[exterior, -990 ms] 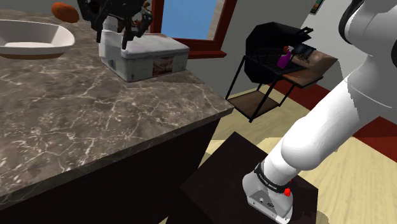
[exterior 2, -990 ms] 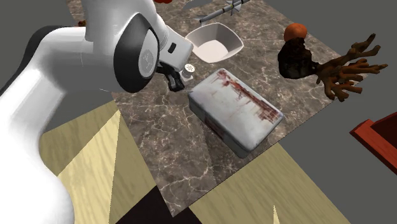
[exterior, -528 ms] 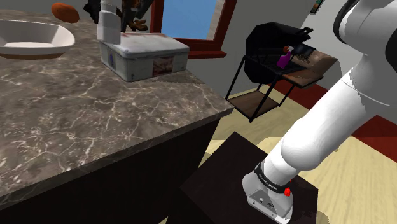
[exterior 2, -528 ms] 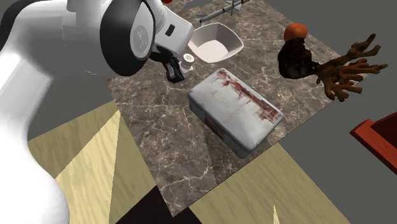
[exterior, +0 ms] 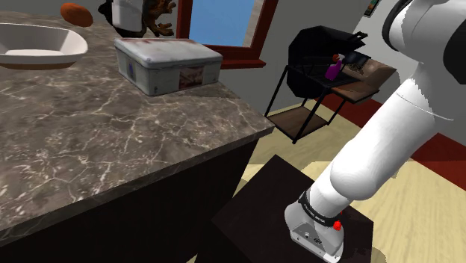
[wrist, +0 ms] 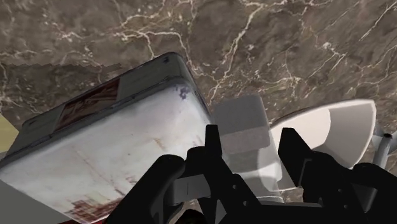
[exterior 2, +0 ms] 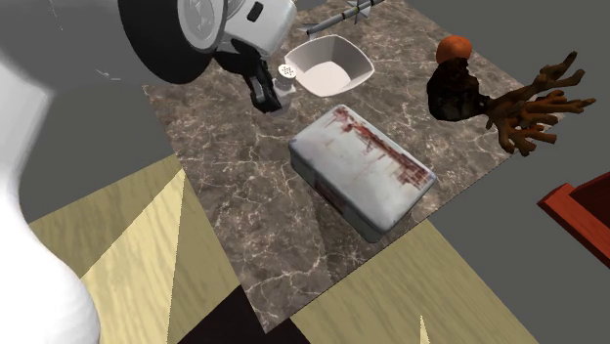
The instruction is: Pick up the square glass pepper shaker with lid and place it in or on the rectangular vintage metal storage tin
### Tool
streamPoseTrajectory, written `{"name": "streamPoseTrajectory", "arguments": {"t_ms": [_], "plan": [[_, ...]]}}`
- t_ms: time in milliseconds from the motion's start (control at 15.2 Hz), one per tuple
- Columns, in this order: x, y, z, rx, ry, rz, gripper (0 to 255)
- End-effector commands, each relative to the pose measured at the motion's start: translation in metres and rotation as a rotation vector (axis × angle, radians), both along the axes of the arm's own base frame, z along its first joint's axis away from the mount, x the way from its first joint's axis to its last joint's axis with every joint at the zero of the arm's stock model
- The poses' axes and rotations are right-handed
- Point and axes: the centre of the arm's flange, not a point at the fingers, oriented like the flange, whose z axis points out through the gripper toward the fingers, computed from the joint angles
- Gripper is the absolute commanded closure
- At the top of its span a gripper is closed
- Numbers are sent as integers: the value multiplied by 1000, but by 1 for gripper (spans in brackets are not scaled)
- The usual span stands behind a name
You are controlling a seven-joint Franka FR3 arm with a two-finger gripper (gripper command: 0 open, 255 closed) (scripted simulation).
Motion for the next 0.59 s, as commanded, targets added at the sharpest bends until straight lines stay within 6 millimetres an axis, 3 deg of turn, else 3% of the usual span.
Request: {"name": "streamPoseTrajectory", "arguments": {"t_ms": [0, 66, 528], "plan": [[0, 1, 12, 0, 0, 0, 255], [0, 1, 14, 0, 0, 0, 255], [11, -90, 18, 0, 0, 0, 255]]}}
